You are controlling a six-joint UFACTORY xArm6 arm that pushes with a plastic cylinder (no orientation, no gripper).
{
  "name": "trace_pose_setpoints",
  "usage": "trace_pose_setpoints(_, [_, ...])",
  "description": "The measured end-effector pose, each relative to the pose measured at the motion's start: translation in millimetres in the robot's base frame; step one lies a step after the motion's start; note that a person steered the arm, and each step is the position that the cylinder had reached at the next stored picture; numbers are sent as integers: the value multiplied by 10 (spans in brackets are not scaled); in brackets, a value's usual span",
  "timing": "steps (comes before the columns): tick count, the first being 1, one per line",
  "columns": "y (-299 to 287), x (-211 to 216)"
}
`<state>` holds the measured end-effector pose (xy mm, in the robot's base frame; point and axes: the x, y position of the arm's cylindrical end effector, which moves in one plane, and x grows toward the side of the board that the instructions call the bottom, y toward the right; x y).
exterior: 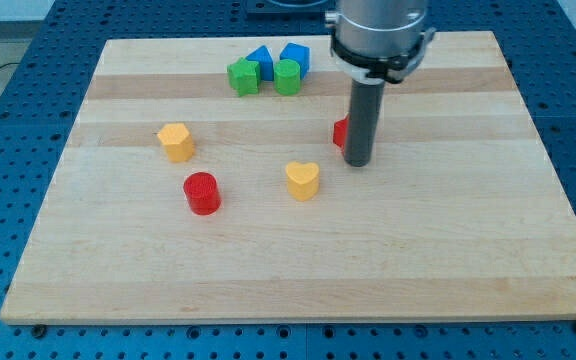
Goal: Separate the red star towards the bottom right
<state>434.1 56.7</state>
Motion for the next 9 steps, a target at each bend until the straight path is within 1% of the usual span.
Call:
trace_pose_setpoints(1, [-256,-161])
trace_pose_setpoints(3, [-442,-805])
trace_pose_setpoints(4, [-137,-884])
trace_pose_setpoints(5, [373,-557])
trace_pose_setpoints(6, [932,-15])
trace_pose_setpoints(7, [1116,16])
trace_pose_setpoints(8, [962,-468])
trace_pose_setpoints(9, [331,-505])
